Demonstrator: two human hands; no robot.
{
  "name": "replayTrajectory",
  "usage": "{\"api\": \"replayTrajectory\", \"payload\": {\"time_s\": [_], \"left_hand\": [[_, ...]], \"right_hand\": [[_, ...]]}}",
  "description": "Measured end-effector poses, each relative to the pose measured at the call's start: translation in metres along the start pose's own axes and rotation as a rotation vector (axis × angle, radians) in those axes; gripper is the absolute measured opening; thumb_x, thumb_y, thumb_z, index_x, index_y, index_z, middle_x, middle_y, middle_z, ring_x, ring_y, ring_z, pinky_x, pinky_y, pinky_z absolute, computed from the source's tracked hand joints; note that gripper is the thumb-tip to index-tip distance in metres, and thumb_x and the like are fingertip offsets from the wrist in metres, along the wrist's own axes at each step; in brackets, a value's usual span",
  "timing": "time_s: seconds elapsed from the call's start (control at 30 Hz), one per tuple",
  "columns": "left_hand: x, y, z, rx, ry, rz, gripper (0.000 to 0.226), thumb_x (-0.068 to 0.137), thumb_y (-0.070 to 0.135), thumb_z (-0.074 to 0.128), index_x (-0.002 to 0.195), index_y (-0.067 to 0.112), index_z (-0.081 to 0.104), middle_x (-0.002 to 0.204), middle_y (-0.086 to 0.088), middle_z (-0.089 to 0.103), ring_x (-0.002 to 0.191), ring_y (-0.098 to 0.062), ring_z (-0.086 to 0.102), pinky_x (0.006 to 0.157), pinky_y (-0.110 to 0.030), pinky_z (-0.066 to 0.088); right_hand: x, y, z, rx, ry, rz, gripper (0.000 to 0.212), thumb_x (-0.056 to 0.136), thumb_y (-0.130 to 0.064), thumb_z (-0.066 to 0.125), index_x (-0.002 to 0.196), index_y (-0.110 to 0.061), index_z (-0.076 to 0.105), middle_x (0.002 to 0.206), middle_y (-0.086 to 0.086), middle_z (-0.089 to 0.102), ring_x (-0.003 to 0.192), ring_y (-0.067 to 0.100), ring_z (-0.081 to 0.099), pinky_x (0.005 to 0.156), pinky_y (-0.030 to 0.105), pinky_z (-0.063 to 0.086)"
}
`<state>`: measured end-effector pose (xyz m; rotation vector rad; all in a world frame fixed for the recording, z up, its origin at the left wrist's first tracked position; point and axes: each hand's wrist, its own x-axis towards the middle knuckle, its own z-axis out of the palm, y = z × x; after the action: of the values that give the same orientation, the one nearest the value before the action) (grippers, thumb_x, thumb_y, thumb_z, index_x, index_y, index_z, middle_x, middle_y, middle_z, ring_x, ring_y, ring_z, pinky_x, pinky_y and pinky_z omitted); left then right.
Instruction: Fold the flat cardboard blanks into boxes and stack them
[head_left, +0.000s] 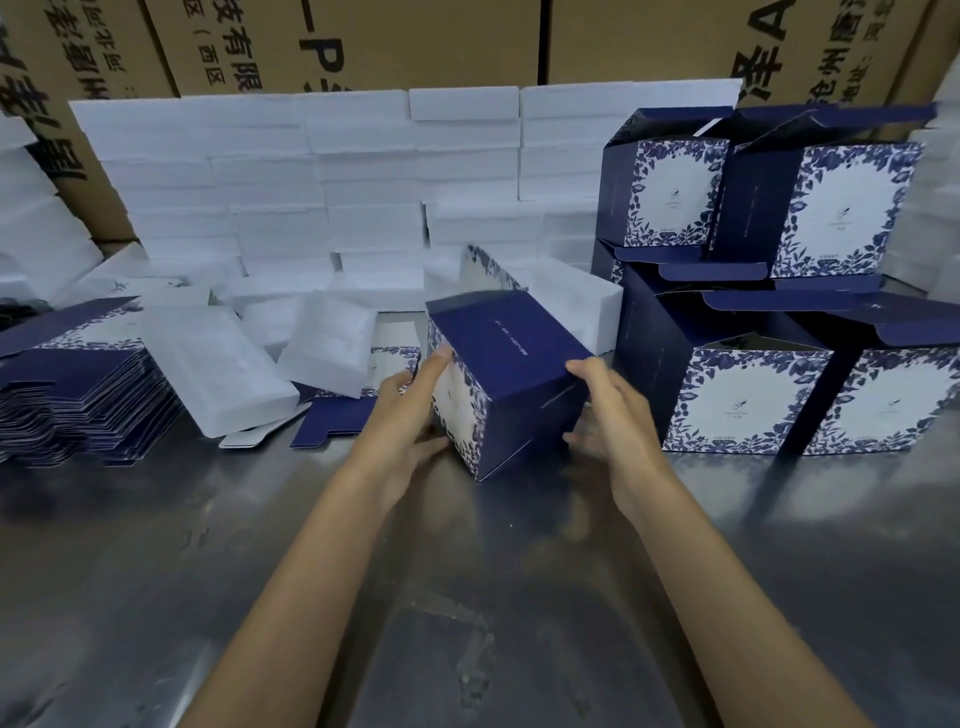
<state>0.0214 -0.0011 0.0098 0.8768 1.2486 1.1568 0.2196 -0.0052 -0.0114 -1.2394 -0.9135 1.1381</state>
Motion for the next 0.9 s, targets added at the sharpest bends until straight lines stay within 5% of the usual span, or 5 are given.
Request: {"api": "replayTrajectory", "payload": {"time_s": [0.13,0.3,0.4,0.57,0.9], "left_hand": [[0.001,0.006,0.001,-0.192,0.122,0.16,0.039,0.088,0.068,0.053,0.112,0.037,0.057,0.11,0.004,0.071,0.099,-0.016,0.069,0.086,-0.042,0.057],[-0.003,0.013,-0.007,-0.274,0.147,0.266,0.036,0.09,0.061,0.048,0.097,0.031,0.067,0.078,0.009,0.07,0.065,-0.011,0.058,0.06,-0.023,0.045],[-0.009,0.016,0.001,-0.14,0.01,0.335,0.035,0.082,0.051,0.06,0.105,0.025,0.07,0.084,0.002,0.066,0.062,-0.009,0.059,0.052,-0.02,0.046],[-0.016,0.01,0.013,0.198,0.032,0.416,0.037,0.085,0.049,0.071,0.117,0.037,0.059,0.111,0.011,0.064,0.085,0.012,0.064,0.072,-0.016,0.046],[-0.021,0.019,0.005,0.534,0.054,0.367,0.044,0.092,0.027,0.061,0.057,0.022,0.034,0.051,0.007,0.032,0.038,-0.007,0.027,0.052,-0.03,0.023]], "right_hand": [[0.0,-0.003,-0.003,0.169,-0.075,0.044,0.023,0.069,-0.032,0.059,0.077,-0.024,0.079,0.089,0.0,0.072,0.064,0.01,0.065,0.073,0.037,0.055],[0.004,0.002,-0.007,-0.109,0.114,-0.209,0.028,0.097,-0.004,0.057,0.111,-0.024,0.07,0.124,0.004,0.069,0.117,0.019,0.063,0.098,0.028,0.05],[-0.004,-0.01,-0.005,-0.039,0.087,-0.253,0.015,0.096,-0.04,0.066,0.103,-0.03,0.073,0.107,-0.012,0.076,0.103,0.006,0.068,0.083,0.013,0.051],[-0.016,-0.015,0.006,-0.056,-0.163,-0.165,0.108,0.05,-0.098,0.063,0.143,-0.044,0.053,0.135,-0.023,0.063,0.126,0.003,0.06,0.11,0.038,0.044],[-0.011,-0.004,0.007,-0.075,-0.242,-0.255,0.067,0.067,-0.03,0.077,0.116,-0.067,0.051,0.097,-0.037,0.07,0.086,-0.014,0.067,0.066,0.004,0.048]]}}
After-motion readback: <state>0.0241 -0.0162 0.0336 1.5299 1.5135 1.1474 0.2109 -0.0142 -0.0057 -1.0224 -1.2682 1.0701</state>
